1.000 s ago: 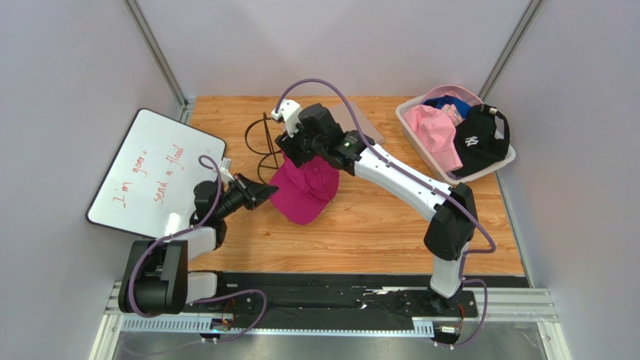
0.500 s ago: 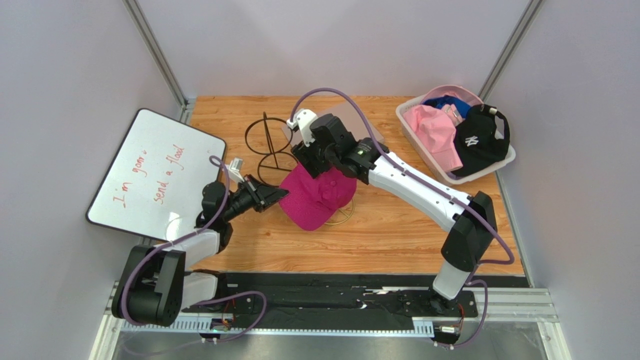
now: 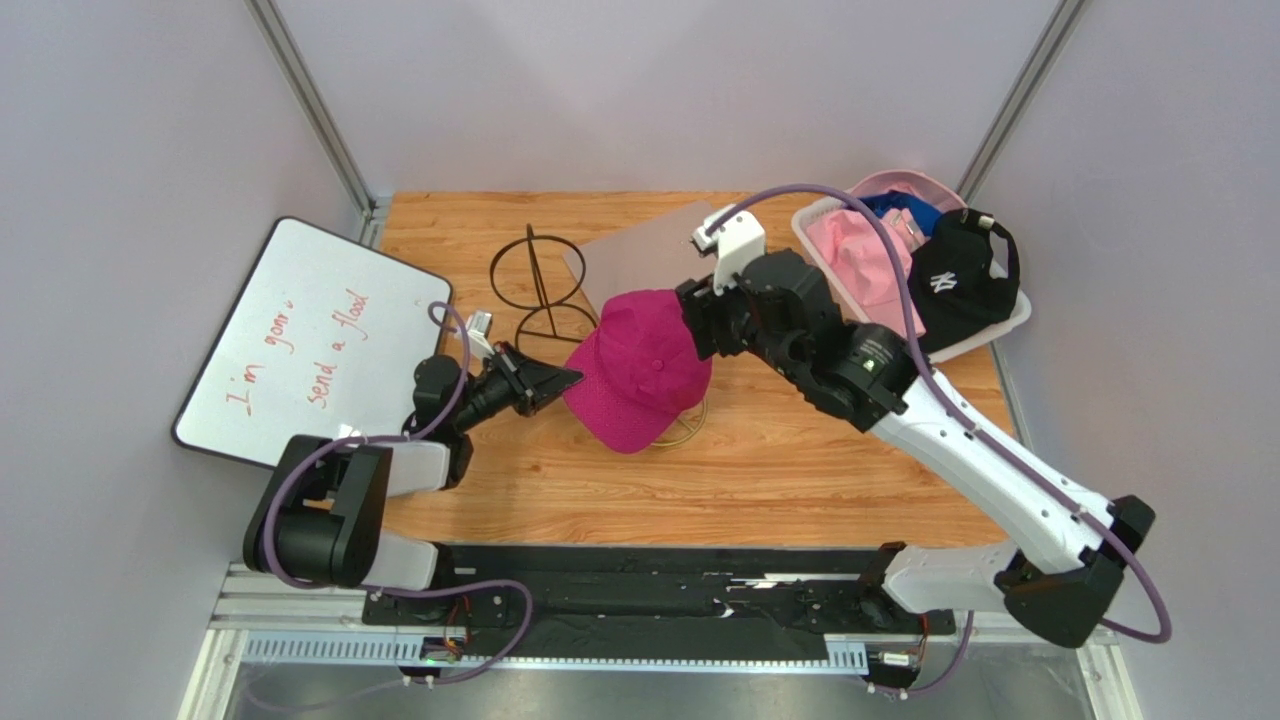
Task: Stack the hats
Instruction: Place the hat on the hat stand.
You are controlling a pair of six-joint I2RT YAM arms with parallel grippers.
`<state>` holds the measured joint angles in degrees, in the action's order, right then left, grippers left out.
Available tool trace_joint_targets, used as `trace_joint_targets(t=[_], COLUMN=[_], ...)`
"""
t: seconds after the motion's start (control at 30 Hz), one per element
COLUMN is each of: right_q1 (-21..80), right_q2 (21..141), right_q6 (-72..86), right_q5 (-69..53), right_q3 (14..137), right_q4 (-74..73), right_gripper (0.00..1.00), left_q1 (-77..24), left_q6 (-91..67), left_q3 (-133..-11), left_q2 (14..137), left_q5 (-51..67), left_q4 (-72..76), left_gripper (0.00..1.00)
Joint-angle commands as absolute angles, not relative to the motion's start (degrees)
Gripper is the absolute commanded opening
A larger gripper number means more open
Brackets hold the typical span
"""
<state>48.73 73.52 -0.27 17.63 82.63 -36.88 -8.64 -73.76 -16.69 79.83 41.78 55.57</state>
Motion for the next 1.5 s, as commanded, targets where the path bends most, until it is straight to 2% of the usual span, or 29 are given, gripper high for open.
trace_joint_targets(t=[0.0, 0.13, 0.43, 0.6, 0.7, 0.83, 0.9, 1.03, 1.2, 1.47], right_q1=[49.13, 49.04, 49.22, 49.22, 49.13, 48.96, 48.87, 48.43, 48.43, 48.43], right_q2=[70.24, 68.99, 72.15, 73.39, 73.83, 74.00, 74.26, 74.62, 71.99, 71.45], right_q6=[4.91, 6.06, 2.12, 0.18, -1.30, -1.84, -2.20, -2.46, -1.85, -2.11], right_q5=[14.60, 11.79, 11.25, 11.78, 11.43, 11.51, 11.43, 12.39, 13.27, 14.94], right_q3=[73.49, 67.86, 66.88, 66.88, 66.71, 66.80, 66.80, 67.15, 68.98, 76.37], right_q4=[-32.01, -26.46, -21.62, -21.27, -21.18, -21.01, -21.09, -21.71, -25.04, -32.59], right_gripper=[0.61, 0.60, 0.58, 0.52, 0.42, 0.25, 0.24, 0.00, 0.00, 0.00], left_q1=[-8.53, -8.53, -8.53, -8.53, -8.53, -8.53, -8.53, -8.53, -8.53, -8.53], left_q6=[-73.31, -70.32, -66.27, -66.36, -66.79, -66.88, -66.88, -67.06, -67.94, -67.33], left_q3=[-17.67, -18.02, -18.98, -19.07, -18.81, -18.81, -18.72, -18.54, -18.98, -21.53], left_q2=[79.90, 77.00, 70.67, 70.58, 70.84, 70.58, 70.31, 69.70, 66.10, 55.47], left_q5=[41.05, 40.43, 39.11, 39.37, 39.55, 39.81, 39.81, 40.08, 41.22, 40.43], left_q4=[60.13, 55.12, 45.09, 44.91, 45.44, 45.62, 45.62, 45.53, 44.21, 34.37], left_gripper=[0.00, 0.00, 0.00, 0.00, 0.00, 0.00, 0.00, 0.00, 0.00, 0.00])
